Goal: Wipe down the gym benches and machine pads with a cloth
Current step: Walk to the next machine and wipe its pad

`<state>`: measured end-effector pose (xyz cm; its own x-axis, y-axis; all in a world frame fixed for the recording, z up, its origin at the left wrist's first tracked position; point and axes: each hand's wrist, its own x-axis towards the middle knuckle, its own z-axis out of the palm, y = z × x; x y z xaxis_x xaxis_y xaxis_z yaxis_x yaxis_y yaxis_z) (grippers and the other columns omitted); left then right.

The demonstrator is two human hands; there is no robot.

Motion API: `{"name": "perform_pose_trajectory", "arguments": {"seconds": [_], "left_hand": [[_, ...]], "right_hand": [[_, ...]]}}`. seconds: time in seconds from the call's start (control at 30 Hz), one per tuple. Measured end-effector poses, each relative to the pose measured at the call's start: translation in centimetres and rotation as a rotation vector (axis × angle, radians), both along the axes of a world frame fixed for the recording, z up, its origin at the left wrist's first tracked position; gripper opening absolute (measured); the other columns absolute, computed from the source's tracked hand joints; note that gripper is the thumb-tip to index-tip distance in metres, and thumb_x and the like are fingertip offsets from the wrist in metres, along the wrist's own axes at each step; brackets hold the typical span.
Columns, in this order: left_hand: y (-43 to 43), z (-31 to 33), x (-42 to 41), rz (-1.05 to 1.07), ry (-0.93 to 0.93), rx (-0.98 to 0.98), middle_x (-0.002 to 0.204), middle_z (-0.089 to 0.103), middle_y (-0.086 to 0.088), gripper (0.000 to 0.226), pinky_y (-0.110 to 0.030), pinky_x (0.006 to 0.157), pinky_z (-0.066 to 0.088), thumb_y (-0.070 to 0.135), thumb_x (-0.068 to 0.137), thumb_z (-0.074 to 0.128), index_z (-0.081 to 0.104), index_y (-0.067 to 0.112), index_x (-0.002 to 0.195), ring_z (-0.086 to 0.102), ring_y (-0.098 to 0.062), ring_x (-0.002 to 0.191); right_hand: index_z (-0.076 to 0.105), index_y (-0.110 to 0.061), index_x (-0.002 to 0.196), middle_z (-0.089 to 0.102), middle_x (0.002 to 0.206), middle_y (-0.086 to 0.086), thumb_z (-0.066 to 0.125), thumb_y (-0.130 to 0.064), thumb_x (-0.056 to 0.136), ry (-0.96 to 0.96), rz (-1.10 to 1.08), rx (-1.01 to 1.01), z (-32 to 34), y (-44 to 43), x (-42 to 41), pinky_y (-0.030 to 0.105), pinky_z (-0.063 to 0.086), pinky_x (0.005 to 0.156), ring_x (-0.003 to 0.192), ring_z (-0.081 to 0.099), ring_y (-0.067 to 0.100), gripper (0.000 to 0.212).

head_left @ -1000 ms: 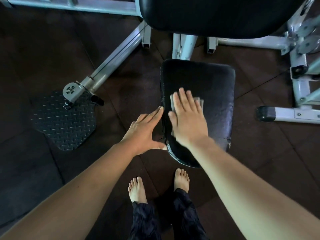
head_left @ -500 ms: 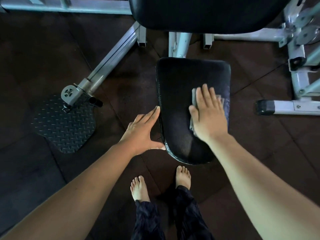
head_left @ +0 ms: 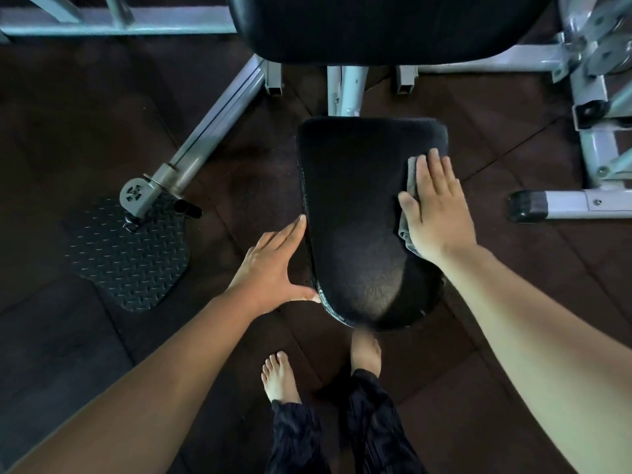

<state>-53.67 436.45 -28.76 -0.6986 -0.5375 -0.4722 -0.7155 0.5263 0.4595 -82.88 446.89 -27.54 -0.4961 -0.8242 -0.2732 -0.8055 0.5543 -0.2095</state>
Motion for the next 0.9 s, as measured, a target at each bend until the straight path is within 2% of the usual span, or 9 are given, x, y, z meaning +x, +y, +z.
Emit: {"name": "perform_pose_trajectory", "arguments": {"seconds": [0.07,0.17,0.23,0.3,0.43,0.53,0.73,0.8,0.9], "left_hand": [[-0.1,0.0,0.0,-0.011,-0.015,-0.003,0.172,0.009,0.015,0.138,-0.049,0.125,0.027,0.066,0.069,0.083,-0.015,0.037,0.162,0.017,-0.014,0.153],[-0.2,0.1,-0.1,-0.017,-0.023,0.0,0.172,0.008,0.016,0.138,-0.047,0.126,0.026,0.066,0.069,0.083,-0.016,0.036,0.162,0.016,-0.012,0.153],[-0.1,0.2,-0.1,-0.013,-0.02,0.006,0.172,0.007,0.016,0.138,-0.046,0.126,0.025,0.066,0.07,0.083,-0.016,0.036,0.162,0.016,-0.011,0.153],[0.0,0.2,-0.1,-0.008,-0.015,0.011,0.172,0.007,0.017,0.138,-0.045,0.127,0.024,0.065,0.07,0.083,-0.016,0.037,0.161,0.016,-0.011,0.152],[0.0,-0.2,0.0,0.006,-0.01,0.017,0.172,0.006,0.018,0.138,-0.044,0.127,0.024,0.066,0.069,0.082,-0.019,0.04,0.159,0.015,-0.01,0.152],[-0.1,-0.5,0.1,0.005,-0.012,0.019,0.172,0.005,0.018,0.137,-0.045,0.127,0.024,0.066,0.069,0.082,-0.022,0.043,0.156,0.014,-0.01,0.153],[-0.2,-0.7,0.3,-0.008,0.022,0.009,0.171,0.005,0.02,0.138,-0.039,0.125,0.022,0.068,0.067,0.081,-0.021,0.043,0.156,0.016,-0.009,0.15],[-0.2,-0.8,0.3,-0.008,0.016,0.005,0.171,0.005,0.02,0.138,-0.039,0.125,0.023,0.069,0.067,0.081,-0.022,0.043,0.156,0.016,-0.008,0.149],[-0.2,-0.8,0.2,-0.014,0.015,-0.005,0.17,0.003,0.022,0.137,-0.038,0.126,0.02,0.067,0.07,0.081,-0.026,0.045,0.153,0.013,-0.007,0.149]], "right_hand": [[0.001,-0.012,0.164,-0.008,0.172,0.009,0.014,-0.053,0.108,0.009,0.007,0.004,0.1,0.8,2.0,0.046,0.003,0.129,0.158,-0.011,0.024,0.071],[-0.001,-0.014,0.164,-0.01,0.172,0.007,0.016,-0.052,0.109,0.032,0.183,0.035,1.0,5.4,7.2,0.043,0.0,0.129,0.158,-0.012,0.023,0.07],[0.001,-0.015,0.164,-0.008,0.172,0.004,0.017,-0.052,0.108,0.037,0.266,0.035,0.8,6.0,7.0,0.042,0.0,0.129,0.159,-0.01,0.021,0.069],[0.004,-0.015,0.165,-0.005,0.172,0.004,0.016,-0.052,0.108,0.031,0.236,0.026,0.3,2.9,3.5,0.042,0.0,0.129,0.159,-0.007,0.022,0.069],[0.003,-0.015,0.165,-0.004,0.173,0.006,0.02,-0.052,0.108,-0.005,0.034,-0.011,-0.2,-6.3,-4.3,0.049,0.006,0.129,0.159,-0.005,0.025,0.07],[0.004,-0.014,0.165,-0.003,0.173,0.009,0.021,-0.051,0.108,0.008,-0.044,-0.018,-0.1,-8.0,-3.8,0.05,0.004,0.129,0.159,-0.004,0.026,0.07],[-0.002,-0.016,0.164,-0.011,0.172,0.004,0.016,-0.051,0.108,0.027,0.312,0.003,0.5,-0.7,4.4,0.039,-0.006,0.127,0.158,-0.012,0.021,0.069],[0.003,-0.017,0.165,-0.006,0.173,0.003,0.018,-0.049,0.109,0.022,0.332,-0.018,0.4,-3.1,2.4,0.038,-0.006,0.127,0.159,-0.009,0.02,0.067],[0.009,-0.015,0.165,0.002,0.173,0.006,0.021,-0.048,0.108,0.045,0.222,-0.031,-0.2,-10.2,-1.1,0.045,0.001,0.129,0.159,-0.002,0.024,0.066]]}}
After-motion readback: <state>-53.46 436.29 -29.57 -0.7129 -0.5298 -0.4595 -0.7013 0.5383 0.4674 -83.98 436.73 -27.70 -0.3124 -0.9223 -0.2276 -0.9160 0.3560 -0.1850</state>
